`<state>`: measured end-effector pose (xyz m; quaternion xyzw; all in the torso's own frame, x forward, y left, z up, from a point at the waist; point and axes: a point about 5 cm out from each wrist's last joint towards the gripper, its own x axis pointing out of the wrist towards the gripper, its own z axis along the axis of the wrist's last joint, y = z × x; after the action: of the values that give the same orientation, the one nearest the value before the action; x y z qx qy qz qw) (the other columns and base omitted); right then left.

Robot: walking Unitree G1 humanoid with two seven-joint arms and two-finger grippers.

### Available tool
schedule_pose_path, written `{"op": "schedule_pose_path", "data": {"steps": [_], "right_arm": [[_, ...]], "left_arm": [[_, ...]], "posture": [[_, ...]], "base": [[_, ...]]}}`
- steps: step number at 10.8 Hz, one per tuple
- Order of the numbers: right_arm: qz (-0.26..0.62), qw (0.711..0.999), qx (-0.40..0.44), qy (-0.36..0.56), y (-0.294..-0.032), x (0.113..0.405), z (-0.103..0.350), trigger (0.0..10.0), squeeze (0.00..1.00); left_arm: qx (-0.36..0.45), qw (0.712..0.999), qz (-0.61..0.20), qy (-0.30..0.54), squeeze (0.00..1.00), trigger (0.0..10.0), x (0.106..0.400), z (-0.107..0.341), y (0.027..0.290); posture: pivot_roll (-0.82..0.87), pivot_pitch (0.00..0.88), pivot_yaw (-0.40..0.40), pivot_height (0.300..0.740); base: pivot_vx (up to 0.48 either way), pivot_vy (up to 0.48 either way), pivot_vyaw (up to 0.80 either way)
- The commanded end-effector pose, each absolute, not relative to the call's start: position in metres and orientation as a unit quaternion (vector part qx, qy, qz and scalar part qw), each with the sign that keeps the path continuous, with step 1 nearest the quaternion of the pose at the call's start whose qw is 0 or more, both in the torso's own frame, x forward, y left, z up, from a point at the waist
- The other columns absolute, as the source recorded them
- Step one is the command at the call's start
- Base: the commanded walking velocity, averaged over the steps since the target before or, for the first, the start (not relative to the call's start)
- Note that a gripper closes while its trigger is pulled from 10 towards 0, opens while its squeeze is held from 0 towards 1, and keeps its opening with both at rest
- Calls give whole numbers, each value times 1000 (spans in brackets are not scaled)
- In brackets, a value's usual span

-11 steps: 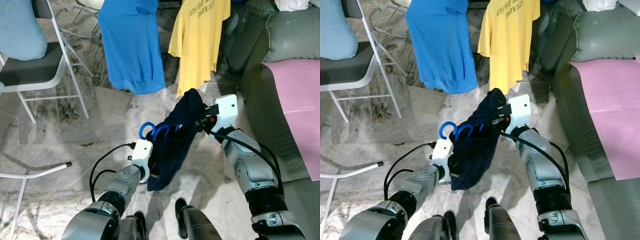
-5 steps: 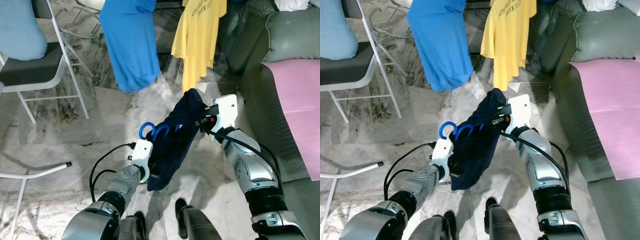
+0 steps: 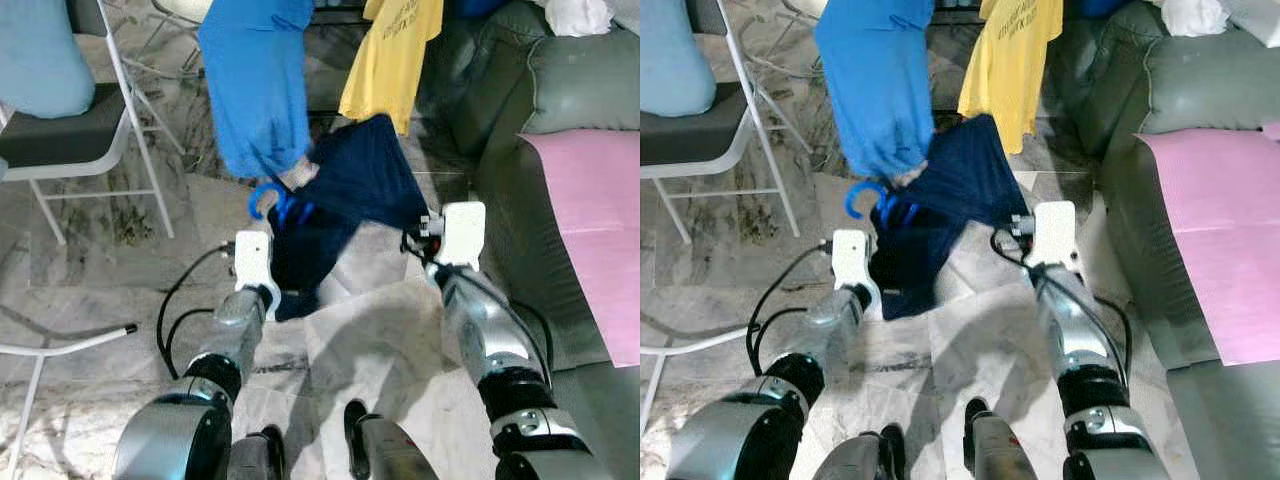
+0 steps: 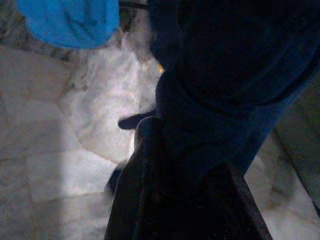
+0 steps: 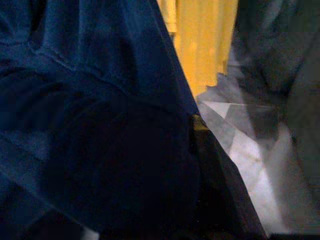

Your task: Hang hanger

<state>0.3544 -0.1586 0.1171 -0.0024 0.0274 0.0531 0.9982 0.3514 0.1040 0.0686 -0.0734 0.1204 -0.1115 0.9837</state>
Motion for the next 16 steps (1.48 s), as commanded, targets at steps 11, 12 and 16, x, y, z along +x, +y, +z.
{"op": "schedule_pose_path", "data": {"steps": [11,12,16], "right_arm": [[244,960,-72,120,-102,285,36,10000,1000],[256,955,-97,110,-104,280,34,10000,1000],[253,952,-147,90,-128,270,34,10000,1000]], "left_arm": [[-172,976,-54,122,0,7686,355,75,90],[-165,976,-61,127,0,8824,353,71,89],[-163,977,-35,135,0,9020,350,64,103]], "posture": [[-215,194,60,740],[-220,195,60,740],[-222,198,54,740]], "base": [[0,0,0],[0,0,0],[0,0,0]]}}
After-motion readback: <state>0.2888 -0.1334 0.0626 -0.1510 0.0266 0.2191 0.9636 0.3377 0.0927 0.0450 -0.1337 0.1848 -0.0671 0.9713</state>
